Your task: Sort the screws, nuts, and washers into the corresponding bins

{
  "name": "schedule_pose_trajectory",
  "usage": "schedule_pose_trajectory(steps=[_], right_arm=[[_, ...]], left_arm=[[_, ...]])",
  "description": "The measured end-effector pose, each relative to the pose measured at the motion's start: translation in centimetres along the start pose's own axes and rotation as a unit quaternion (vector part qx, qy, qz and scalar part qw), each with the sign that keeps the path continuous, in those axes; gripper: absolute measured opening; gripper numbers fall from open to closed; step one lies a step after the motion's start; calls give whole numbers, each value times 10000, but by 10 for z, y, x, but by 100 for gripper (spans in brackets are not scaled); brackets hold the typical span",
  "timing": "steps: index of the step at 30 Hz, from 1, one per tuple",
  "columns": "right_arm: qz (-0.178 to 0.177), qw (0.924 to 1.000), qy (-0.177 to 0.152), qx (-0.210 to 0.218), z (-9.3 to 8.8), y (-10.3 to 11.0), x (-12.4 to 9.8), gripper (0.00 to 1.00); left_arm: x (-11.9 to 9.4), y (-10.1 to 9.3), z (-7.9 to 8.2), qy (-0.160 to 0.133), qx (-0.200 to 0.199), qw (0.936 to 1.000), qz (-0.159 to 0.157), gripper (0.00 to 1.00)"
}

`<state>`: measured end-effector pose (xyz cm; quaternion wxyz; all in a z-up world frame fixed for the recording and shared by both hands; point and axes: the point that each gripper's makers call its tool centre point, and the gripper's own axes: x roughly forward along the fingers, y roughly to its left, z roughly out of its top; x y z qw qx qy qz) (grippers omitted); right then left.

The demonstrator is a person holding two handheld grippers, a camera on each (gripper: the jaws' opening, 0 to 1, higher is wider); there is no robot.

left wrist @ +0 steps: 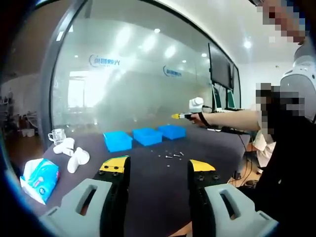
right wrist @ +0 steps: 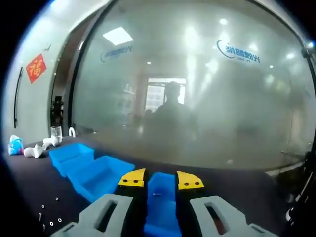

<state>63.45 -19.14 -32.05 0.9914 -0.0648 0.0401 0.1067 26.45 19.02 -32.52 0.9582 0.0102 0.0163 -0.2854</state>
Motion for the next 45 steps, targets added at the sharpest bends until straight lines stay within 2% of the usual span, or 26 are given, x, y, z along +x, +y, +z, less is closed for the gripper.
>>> schedule_pose_trajectory(steps=[6, 10, 20, 24, 29, 37, 40, 42, 45], right_arm=[[135, 9999, -74, -28, -2, 8, -18, 17], [275, 9995, -138, 43, -5, 17, -39, 18], [882, 9955, -305, 149, -21, 61, -112, 23], [1368, 9886, -418, 465, -28, 86, -147, 25], [1612, 9847, -473, 456, -37, 103, -183, 26], [1873, 9794, -646, 400, -42, 108, -231, 27], [1946, 9771, -856, 1, -45, 108, -247, 27], [1978, 9769, -801, -97, -53, 108, -256, 27], [2019, 9765, -754, -7, -59, 106, -269, 28]], left_arm=[[3, -2, 1, -15, 23, 10000, -24, 46], [6, -3, 1, -28, 2, 10000, -67, 46], [15, -3, -1, -49, -81, 9999, -73, 46], [19, -7, -3, -35, -85, 9999, -137, 46], [22, -9, -4, -32, -98, 9998, -179, 46], [22, -10, -10, 7, -144, 9997, -202, 46], [21, -8, -12, 18, -149, 9997, -198, 46], [19, -6, -12, -2, -162, 9997, -174, 46], [17, -4, -13, 13, -122, 9998, -143, 46]])
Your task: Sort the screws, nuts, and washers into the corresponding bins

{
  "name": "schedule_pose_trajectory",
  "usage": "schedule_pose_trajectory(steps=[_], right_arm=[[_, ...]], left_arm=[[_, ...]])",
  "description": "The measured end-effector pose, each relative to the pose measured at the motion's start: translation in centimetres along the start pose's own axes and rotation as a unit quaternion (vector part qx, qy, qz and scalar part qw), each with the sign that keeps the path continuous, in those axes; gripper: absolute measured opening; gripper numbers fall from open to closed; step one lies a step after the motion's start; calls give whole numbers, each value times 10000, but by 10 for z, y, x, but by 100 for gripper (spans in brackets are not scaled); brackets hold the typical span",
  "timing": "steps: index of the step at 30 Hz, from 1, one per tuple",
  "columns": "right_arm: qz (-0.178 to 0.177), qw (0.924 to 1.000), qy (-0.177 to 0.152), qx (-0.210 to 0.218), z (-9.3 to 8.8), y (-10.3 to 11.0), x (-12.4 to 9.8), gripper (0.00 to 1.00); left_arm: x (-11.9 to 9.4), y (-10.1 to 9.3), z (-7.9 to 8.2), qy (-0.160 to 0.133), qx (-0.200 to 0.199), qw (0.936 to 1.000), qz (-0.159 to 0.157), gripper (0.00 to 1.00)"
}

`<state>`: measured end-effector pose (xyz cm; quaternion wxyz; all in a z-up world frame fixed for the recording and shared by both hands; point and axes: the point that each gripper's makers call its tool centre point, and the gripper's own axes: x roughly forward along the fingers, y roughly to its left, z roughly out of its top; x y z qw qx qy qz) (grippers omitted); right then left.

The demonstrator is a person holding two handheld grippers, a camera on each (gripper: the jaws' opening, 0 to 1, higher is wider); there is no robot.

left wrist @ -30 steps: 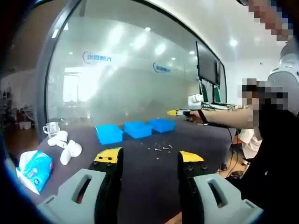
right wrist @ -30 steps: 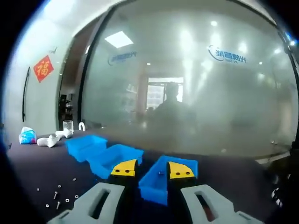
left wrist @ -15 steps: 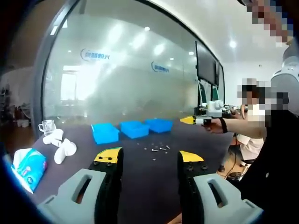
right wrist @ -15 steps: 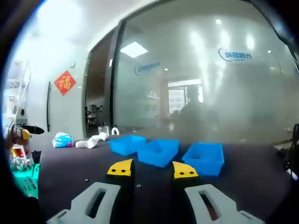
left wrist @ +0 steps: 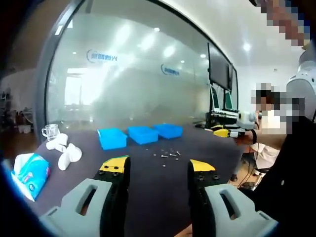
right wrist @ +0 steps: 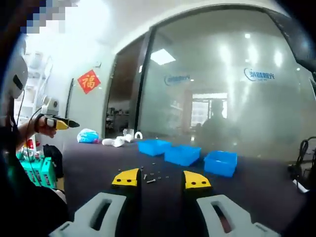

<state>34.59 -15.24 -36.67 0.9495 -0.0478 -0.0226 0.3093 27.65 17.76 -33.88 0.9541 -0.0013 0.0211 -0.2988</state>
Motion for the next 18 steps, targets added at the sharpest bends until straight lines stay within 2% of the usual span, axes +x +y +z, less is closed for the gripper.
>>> schedule_pose_trajectory(steps=[5, 10, 18], right_arm=[[-32, 10000, 25, 62, -2, 2, -17, 30], [-98, 9998, 77, 160, -8, -7, -27, 30], [170, 9995, 242, 80, -12, -5, -25, 31]], left_arm=[[-3, 3, -1, 13, 82, 10000, 22, 46], [-2, 2, -3, 46, 138, 9999, -11, 46], [2, -2, -3, 54, 150, 9998, -108, 46]])
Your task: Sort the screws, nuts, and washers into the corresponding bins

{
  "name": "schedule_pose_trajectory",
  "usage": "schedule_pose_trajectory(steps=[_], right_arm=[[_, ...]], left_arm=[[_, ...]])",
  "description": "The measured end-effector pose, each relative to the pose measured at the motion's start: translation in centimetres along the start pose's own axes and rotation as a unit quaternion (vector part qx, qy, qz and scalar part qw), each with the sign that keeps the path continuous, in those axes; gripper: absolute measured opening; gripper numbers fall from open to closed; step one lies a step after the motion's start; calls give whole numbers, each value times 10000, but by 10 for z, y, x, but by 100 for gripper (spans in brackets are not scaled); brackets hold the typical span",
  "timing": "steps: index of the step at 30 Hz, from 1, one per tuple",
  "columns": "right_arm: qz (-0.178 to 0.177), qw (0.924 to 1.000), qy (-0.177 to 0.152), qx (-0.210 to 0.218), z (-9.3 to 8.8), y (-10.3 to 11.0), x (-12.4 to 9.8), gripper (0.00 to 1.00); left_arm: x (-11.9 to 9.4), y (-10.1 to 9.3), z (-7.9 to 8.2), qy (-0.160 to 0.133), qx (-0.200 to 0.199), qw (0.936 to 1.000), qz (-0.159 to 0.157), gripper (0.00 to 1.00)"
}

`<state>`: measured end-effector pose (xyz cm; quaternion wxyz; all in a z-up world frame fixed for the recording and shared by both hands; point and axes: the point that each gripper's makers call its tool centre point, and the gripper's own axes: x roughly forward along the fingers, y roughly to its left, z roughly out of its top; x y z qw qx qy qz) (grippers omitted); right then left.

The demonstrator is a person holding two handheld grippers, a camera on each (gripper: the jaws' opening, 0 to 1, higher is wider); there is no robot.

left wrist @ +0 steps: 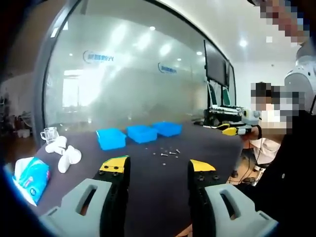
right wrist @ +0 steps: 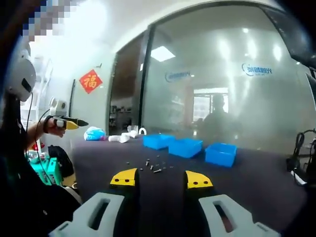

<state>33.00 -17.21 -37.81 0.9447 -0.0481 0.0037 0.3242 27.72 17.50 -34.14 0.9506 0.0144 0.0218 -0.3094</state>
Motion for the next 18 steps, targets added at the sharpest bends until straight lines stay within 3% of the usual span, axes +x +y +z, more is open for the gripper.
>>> schedule_pose_trajectory(steps=[4, 9, 18], right_arm=[[218, 9996, 153, 31, -2, 2, 6, 31], [731, 9965, 407, -21, -9, 17, 16, 32], [993, 9918, 782, -210, -16, 21, 33, 34]], left_arm=[[1, -2, -3, 29, -9, 10000, -30, 46], [1, -4, -7, 76, -26, 9999, -68, 46], [-2, -1, -6, 45, -51, 10000, -32, 46]])
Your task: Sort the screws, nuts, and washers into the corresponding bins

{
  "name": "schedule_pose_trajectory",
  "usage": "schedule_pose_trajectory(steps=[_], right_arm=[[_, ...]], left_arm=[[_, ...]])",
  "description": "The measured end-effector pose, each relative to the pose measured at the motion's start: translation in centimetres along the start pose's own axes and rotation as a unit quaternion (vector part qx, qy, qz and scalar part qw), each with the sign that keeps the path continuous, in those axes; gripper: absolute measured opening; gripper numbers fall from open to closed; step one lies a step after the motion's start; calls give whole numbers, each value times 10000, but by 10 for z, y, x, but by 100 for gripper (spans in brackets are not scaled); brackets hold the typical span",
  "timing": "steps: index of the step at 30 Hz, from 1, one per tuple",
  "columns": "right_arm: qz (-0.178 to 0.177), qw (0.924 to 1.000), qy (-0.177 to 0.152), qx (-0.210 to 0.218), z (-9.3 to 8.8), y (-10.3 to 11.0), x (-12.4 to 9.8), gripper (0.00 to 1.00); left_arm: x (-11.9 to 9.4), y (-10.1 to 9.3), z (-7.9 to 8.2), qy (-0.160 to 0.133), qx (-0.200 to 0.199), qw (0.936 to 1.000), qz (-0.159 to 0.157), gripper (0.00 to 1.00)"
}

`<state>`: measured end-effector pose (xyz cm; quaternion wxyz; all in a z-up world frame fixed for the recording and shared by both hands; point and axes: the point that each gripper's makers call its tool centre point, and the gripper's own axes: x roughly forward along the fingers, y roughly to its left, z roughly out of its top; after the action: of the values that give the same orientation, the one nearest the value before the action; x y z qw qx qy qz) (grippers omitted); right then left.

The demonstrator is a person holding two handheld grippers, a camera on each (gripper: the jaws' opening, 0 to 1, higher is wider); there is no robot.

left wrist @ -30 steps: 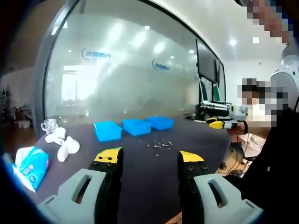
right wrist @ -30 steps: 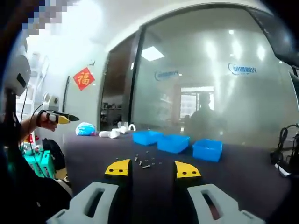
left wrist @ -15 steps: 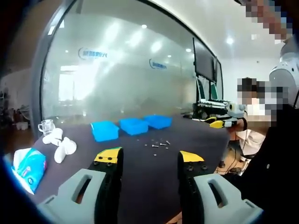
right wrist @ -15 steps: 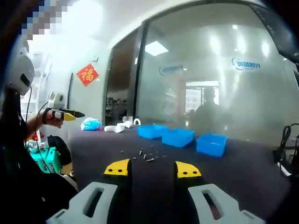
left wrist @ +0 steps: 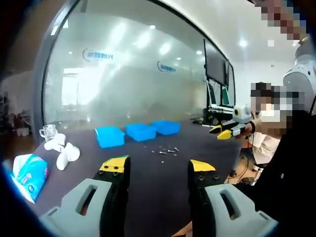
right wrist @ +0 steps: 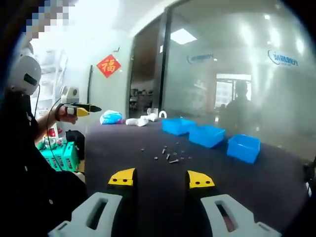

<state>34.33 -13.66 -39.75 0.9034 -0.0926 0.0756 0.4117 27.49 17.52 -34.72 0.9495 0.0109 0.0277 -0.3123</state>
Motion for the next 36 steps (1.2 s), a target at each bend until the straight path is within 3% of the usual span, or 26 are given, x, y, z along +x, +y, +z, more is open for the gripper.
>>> schedule_pose_trajectory(steps=[6, 9, 15, 18, 25, 36], right_arm=[[57, 9998, 173, 55, 6, -6, 13, 34], [192, 9988, 450, 39, 12, 2, 23, 34], [535, 9962, 688, -76, 28, 6, 48, 34], [798, 9906, 1103, -99, 27, 11, 63, 34], [935, 9851, 1373, -453, 39, 16, 97, 31], [1094, 9695, 2187, -141, 31, 13, 143, 28]], left_arm=[[1, -1, -5, 35, -30, 10000, -25, 46], [0, 0, -6, 69, 56, 10000, -21, 46], [-2, 4, -6, 67, 47, 10000, 15, 46], [-4, 6, -6, 43, 29, 10000, 53, 46], [-9, 11, -8, 0, -54, 9999, 149, 46], [-15, 12, -13, -35, -170, 9996, 202, 46]])
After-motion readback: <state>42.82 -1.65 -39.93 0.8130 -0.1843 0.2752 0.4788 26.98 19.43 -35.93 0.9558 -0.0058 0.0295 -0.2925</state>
